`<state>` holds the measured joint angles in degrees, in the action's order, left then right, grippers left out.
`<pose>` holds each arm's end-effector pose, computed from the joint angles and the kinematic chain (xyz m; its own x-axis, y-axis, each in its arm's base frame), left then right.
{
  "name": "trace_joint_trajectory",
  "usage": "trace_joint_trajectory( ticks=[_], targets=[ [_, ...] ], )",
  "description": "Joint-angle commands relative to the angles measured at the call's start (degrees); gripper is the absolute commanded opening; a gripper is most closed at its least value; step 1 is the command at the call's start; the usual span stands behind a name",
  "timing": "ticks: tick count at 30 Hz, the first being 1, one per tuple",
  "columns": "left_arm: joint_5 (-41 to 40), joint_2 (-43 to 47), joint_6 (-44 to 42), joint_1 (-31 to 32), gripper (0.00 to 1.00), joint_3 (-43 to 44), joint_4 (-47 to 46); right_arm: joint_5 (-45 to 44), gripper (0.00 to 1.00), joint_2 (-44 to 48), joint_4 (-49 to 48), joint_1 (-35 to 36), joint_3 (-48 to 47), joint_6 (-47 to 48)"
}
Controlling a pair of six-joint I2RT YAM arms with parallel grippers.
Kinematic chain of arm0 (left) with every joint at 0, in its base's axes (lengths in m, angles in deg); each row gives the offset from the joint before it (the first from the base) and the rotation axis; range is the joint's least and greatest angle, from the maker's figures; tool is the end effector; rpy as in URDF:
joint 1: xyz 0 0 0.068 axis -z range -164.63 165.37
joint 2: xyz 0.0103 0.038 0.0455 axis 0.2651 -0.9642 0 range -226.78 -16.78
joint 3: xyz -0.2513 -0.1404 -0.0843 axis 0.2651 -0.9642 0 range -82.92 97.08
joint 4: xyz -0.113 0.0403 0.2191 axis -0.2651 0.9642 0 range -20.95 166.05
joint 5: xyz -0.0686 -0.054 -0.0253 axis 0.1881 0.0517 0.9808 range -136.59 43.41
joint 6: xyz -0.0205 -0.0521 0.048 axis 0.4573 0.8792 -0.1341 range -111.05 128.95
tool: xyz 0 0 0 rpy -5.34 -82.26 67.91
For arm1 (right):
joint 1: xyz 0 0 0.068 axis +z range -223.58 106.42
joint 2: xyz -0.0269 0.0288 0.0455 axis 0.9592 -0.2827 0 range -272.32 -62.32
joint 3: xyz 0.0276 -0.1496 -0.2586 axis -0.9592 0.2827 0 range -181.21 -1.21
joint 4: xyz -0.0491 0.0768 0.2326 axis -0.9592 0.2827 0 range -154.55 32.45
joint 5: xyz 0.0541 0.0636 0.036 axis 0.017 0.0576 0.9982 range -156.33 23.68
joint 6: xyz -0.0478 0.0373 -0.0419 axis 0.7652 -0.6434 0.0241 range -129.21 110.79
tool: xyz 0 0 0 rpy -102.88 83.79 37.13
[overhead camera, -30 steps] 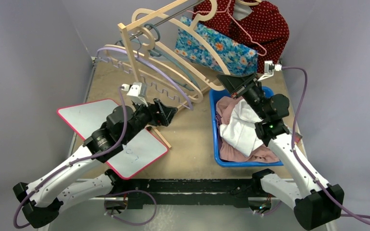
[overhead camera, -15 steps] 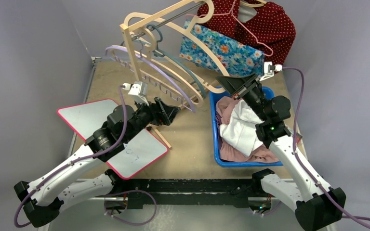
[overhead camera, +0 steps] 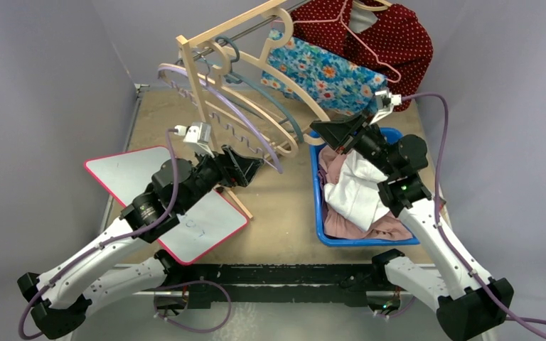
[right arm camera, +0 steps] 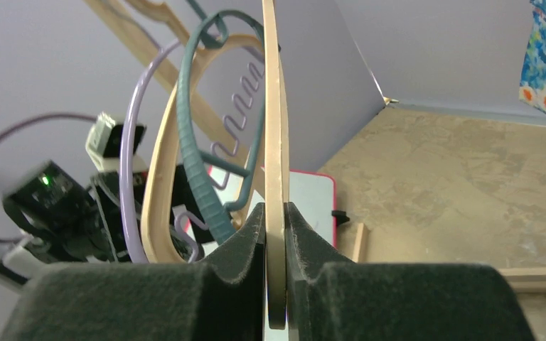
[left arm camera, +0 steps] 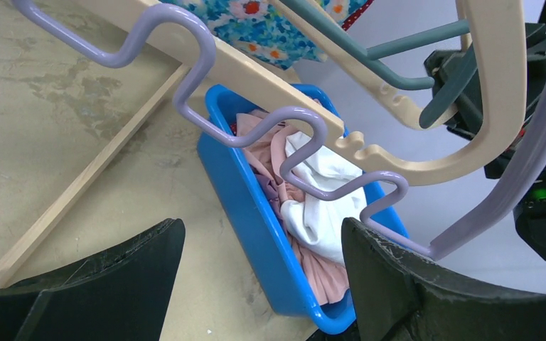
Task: Remove the skirt from the hanger
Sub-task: Place the hanger at the clothesline.
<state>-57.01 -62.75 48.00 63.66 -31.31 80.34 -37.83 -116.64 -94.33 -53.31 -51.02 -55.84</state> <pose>0.1258 -0.1243 0.3927 -0.4380 -0.4399 -0.7840 0.4359 0.6588 -0.6132 0.1794 0.0976 0.4470 -0.2406 0.5922 -0.7690 -0.7780 0.3561 0.5176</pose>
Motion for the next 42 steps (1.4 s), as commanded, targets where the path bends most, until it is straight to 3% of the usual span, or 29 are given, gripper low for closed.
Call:
trace_joint_trajectory(
  ticks=[1, 11, 21, 27, 42],
  targets=[
    [1.00, 1.00, 1.60, 0.05, 0.80, -0.68, -2.41, 5.07, 0.13, 0.65, 2.74, 1.28, -2.14, 12.12],
    [-0.07, 2.62, 2.99, 0.05, 0.79, -1.61, -0.83, 3.88, 0.13, 0.84, 10.58, 2.94, -4.64, 24.52],
    [0.43, 1.27, 3.73, 0.07, 0.79, -1.61, -2.04, -2.27, 0.15, -4.15, 19.20, 3.00, -13.54, 25.75],
    [0.51, 0.86, 3.55, 0.00, 0.79, -2.07, -2.30, 4.59, 0.14, -6.31, 20.31, 3.37, -16.94, 29.37],
    [0.70, 0.57, 2.88, 0.03, 0.80, -2.21, -2.63, 0.35, 0.13, -6.18, 26.92, 12.93, -17.45, 41.88]
  ],
)
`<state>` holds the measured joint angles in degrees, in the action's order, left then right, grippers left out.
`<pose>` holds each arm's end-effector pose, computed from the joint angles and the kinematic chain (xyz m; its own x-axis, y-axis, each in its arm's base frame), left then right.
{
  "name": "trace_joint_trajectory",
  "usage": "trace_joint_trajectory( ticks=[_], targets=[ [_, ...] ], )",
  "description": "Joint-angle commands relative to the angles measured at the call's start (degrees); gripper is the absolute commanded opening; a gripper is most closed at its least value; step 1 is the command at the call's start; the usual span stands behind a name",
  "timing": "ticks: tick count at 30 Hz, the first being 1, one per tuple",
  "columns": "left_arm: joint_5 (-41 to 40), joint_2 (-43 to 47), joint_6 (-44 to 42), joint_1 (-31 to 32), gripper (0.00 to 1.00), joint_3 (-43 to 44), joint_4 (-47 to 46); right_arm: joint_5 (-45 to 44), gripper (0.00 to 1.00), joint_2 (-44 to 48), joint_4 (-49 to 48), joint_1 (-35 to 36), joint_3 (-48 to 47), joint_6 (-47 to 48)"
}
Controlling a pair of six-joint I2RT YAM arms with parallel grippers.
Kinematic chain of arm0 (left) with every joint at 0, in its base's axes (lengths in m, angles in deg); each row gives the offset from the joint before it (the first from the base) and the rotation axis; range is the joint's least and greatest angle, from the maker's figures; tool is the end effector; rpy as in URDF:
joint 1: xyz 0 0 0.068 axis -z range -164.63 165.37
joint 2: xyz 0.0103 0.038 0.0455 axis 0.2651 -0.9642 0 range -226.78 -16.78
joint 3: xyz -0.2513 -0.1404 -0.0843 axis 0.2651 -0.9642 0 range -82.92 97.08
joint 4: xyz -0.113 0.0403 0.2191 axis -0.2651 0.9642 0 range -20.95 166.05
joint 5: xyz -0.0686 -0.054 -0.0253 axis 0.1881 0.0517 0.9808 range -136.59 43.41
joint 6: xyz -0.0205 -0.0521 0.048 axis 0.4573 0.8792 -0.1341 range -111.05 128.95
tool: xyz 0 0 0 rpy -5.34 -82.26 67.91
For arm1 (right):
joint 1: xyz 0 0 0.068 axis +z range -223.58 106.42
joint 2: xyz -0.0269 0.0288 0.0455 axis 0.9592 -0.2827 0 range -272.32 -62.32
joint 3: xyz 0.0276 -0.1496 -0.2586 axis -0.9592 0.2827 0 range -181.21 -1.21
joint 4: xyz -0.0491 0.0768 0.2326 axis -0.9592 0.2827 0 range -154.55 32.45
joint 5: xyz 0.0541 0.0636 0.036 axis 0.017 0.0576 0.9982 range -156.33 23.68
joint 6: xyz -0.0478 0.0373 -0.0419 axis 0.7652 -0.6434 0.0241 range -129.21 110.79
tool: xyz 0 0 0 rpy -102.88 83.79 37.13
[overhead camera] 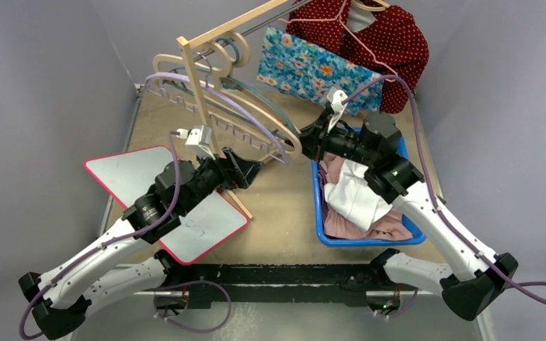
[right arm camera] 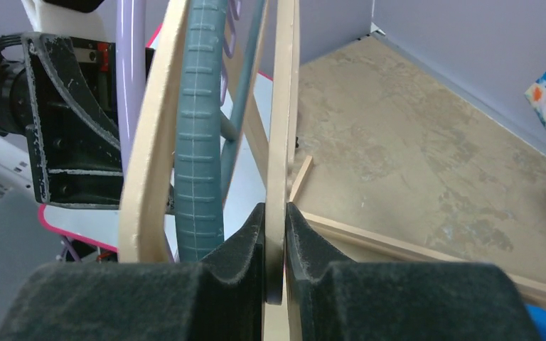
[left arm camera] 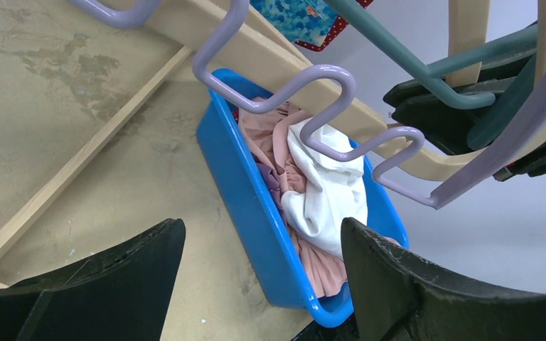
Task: Remove the skirt from the hanger
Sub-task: Place the hanger at the clothesline, then pick up the hanger from the clothesline.
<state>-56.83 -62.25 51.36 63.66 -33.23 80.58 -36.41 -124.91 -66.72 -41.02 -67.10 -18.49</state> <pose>0.1255 -0.1243 0.3814 -0.4789 -0.4603 -0.7475 0.3986 0.6447 -0.6523 0.1867 0.1557 0.4583 -0.0635 0.1253 -0.9901 -0.8862 0.4491 0.1137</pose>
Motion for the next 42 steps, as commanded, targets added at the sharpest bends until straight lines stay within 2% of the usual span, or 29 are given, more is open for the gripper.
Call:
trace_joint_trajectory(
  ticks=[1, 3, 5, 11, 15, 22, 29, 34, 39, 42],
  targets=[
    [0.46, 0.08, -0.57, 0.04, 0.80, -0.34, -2.83, -1.00, 0.13, 2.55, -0.71, 0.66, -0.93, 4.95],
    [0.43, 0.01, -0.62, 0.05, 0.80, -0.30, -2.91, -0.49, 0.16, 2.89, -1.15, 0.77, -0.50, 5.15],
    [0.55, -0.39, -0.58, 0.05, 0.80, -0.26, -3.05, -0.54, 0.22, 2.82, -1.53, 0.75, -0.47, 4.32],
    [0.64, -0.91, -0.63, 0.01, 0.80, -0.21, -3.06, -11.79, 0.59, 7.04, -0.60, 0.75, 1.85, 0.69],
    [0.67, -0.87, -0.94, 0.05, 0.80, -0.26, -2.98, -19.71, 0.73, 11.25, 4.03, 0.78, 3.29, -0.09],
    [1.38, -0.73, -1.90, 0.05, 0.79, -1.61, -5.49, -22.69, 0.84, 19.78, 14.54, 0.76, 9.16, -1.68],
    [1.59, 2.22, -3.15, 0.01, 0.81, -5.66, -8.28, -25.19, 0.98, 24.32, 14.62, 0.75, 19.63, -9.18],
    [2.04, 1.61, -5.34, 0.05, 0.81, -4.49, -5.58, -32.18, 0.99, 20.97, 12.18, 0.76, 18.08, -11.96],
    [1.73, 2.35, -7.35, 0.04, 0.81, -3.69, -2.73, -41.67, 0.99, 14.97, 11.52, 0.39, 13.81, -10.57],
    [2.15, 2.81, -7.53, 0.05, 0.81, -3.92, -2.13, -43.87, 0.99, 12.05, 11.44, -1.32, 11.00, -9.10]
  ],
)
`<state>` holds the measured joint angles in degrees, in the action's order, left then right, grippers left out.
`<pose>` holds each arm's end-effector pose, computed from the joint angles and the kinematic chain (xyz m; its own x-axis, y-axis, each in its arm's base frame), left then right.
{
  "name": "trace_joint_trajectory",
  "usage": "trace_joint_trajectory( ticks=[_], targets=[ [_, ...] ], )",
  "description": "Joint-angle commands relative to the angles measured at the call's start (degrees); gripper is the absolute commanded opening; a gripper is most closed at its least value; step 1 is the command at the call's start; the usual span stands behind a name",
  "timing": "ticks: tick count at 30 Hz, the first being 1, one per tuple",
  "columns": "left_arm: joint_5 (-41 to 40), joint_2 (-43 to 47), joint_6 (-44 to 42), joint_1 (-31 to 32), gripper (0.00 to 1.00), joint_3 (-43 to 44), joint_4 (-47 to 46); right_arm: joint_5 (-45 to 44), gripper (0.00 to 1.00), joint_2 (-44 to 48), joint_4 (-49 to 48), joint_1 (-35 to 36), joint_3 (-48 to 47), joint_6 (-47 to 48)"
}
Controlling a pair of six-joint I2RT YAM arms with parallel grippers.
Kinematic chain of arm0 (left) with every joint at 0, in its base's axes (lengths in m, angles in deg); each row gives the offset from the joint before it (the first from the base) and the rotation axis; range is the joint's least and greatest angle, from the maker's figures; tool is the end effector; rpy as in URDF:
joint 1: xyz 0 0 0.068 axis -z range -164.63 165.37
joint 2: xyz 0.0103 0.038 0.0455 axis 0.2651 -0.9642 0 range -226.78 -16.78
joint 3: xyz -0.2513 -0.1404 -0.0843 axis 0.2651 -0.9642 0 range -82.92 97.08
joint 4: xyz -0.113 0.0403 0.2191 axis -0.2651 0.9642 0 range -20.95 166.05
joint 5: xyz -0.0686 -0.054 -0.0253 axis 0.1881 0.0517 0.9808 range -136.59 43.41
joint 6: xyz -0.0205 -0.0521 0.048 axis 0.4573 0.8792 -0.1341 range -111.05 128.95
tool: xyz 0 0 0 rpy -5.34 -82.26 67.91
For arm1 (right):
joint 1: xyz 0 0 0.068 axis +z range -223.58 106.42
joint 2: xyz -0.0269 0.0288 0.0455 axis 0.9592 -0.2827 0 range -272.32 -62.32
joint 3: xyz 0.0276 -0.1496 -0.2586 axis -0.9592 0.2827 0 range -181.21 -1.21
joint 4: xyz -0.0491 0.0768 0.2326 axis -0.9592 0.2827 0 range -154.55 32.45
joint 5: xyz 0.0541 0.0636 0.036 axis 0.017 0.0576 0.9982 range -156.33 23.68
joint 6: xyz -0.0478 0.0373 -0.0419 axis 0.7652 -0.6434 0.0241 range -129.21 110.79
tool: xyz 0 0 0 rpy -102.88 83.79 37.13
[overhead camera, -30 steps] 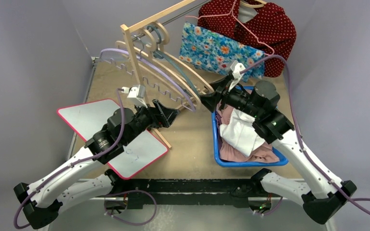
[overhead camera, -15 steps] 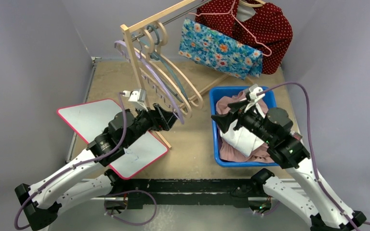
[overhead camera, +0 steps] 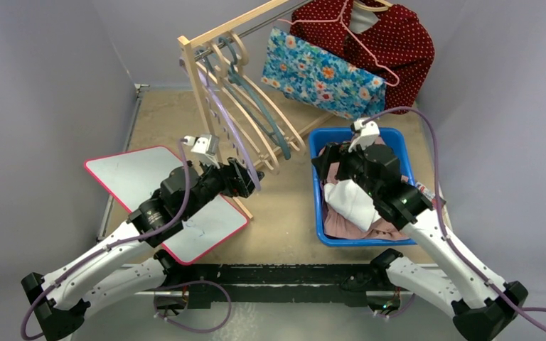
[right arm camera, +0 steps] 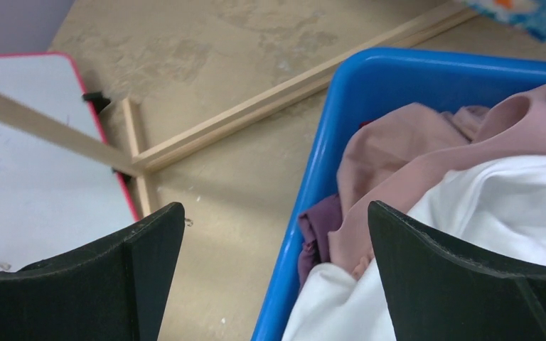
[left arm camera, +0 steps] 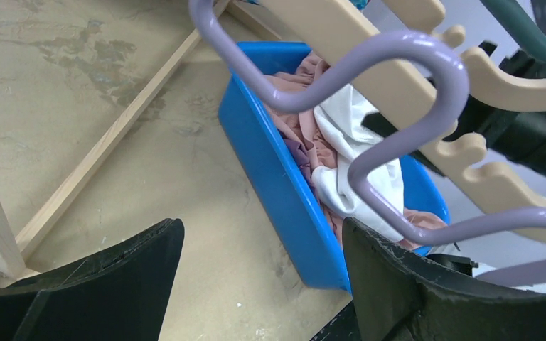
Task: Remove the skirt from the hanger
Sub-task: Pick up the hanger from the clothesline.
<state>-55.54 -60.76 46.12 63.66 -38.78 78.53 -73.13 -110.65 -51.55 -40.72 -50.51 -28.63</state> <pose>0.1238 -0.1245 0.3550 -0.4697 -0.3701 -0.8015 0.4411 0.6881 -0.5762 0.1632 0.0968 0.3675 -0.3120 0.1916 -0.9306 -0.3580 0.8836 0.3019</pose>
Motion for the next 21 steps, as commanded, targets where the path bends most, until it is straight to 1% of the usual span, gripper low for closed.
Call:
trace_joint_trajectory(
  ticks=[1, 5, 9, 11, 16, 21],
  targets=[
    [1.13, 1.51, -2.25, 0.05, 0.81, 1.38, -0.21, -7.09, 0.99, -3.07, -3.76, -2.82, -7.28, 1.48],
    [2.62, 1.70, -1.63, 0.05, 0.82, -0.07, -1.77, -1.09, 0.99, -6.63, -3.02, -12.16, -12.48, 2.85],
    [3.85, 0.90, -1.52, 0.05, 0.82, -0.02, -1.49, -3.92, 0.99, -10.63, 0.54, -14.39, -20.89, 4.73],
    [4.10, 0.95, -1.93, 0.00, 0.82, -0.12, -1.12, -3.65, 0.99, -12.42, 0.96, -15.81, -24.71, 5.88],
    [3.51, 1.69, -2.70, 0.02, 0.82, -0.12, 0.45, 2.77, 0.99, -17.36, 1.63, -24.56, -35.74, 6.00],
    [3.46, 1.91, -2.55, 0.04, 0.82, 0.09, 2.33, 7.40, 0.99, -22.48, 0.89, -28.81, -43.54, 5.44]
  ],
)
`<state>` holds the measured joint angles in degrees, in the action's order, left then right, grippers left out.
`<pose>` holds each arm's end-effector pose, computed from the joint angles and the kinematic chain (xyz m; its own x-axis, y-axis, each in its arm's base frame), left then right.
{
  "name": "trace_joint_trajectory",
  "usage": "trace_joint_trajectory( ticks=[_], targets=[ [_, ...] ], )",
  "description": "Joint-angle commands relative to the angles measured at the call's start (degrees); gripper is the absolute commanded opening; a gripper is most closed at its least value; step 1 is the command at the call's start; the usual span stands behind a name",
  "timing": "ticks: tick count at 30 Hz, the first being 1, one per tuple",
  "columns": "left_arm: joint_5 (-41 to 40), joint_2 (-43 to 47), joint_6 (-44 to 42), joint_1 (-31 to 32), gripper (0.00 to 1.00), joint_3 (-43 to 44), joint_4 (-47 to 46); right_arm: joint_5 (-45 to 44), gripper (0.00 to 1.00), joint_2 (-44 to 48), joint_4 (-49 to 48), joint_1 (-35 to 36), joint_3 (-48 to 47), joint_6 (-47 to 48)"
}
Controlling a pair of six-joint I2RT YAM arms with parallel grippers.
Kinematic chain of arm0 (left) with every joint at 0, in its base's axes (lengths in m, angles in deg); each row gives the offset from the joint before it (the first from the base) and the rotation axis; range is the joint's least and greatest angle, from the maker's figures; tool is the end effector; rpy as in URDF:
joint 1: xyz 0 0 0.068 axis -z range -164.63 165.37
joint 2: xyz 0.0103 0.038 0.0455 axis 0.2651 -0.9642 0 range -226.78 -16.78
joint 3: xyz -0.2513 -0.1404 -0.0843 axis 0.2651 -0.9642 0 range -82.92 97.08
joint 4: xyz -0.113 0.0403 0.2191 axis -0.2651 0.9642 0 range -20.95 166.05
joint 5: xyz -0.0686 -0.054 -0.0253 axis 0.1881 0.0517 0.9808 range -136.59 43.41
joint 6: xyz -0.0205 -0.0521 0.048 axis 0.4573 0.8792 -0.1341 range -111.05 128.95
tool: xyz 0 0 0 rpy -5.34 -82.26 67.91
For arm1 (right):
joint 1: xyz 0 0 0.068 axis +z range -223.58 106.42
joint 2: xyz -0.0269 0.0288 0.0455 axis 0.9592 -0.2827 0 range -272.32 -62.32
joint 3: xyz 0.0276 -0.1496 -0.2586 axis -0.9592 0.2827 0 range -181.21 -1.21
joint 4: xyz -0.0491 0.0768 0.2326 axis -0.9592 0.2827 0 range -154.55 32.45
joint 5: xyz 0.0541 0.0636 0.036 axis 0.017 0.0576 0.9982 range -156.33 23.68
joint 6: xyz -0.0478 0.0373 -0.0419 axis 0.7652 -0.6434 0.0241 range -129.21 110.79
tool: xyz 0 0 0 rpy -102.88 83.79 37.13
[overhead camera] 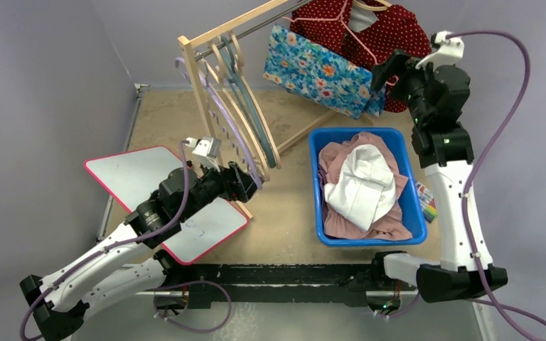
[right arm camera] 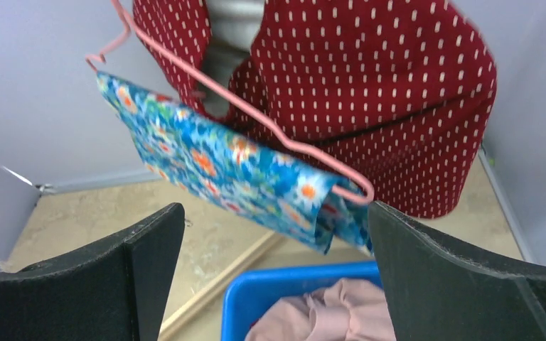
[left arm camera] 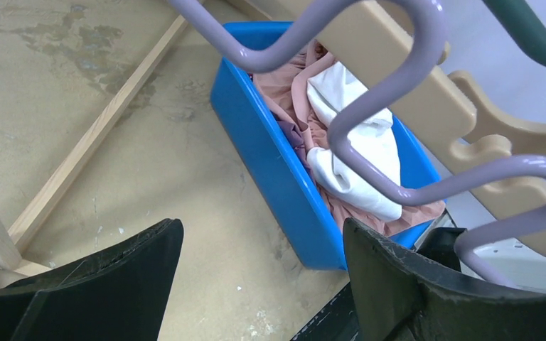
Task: Remove the skirt from the hanger
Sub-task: Pick up the hanger from the clothesline.
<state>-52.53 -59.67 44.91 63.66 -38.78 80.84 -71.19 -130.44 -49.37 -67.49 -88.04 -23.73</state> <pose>0.1181 -0.1228 0.3525 -0.4948 -0.3227 -0.8068 0.4747 0.6773 -0.5620 0.2465 0.0211 0.5243 0.0538 0.2570 -0.9649 -0.0361 0.9662 0.2553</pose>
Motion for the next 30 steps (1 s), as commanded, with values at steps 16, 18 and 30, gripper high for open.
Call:
trace_joint_trajectory(
  ticks=[16, 18, 30],
  targets=[
    [-1.34, 0.34, -0.27, 0.05, 0.85, 2.31, 5.91, 18.54, 0.87, -22.90, 4.40, -6.23, -20.87, 10.17],
    [-1.94, 0.16, -0.74, 0.05, 0.85, 2.85, 6.93, 22.39, 0.83, -23.34, 5.17, -6.23, -19.70, 10.69],
    [-3.18, 0.51, -1.04, 0.05, 0.88, 3.83, 8.37, 34.11, 0.66, -14.50, -3.64, -3.24, -7.11, 1.65]
  ],
)
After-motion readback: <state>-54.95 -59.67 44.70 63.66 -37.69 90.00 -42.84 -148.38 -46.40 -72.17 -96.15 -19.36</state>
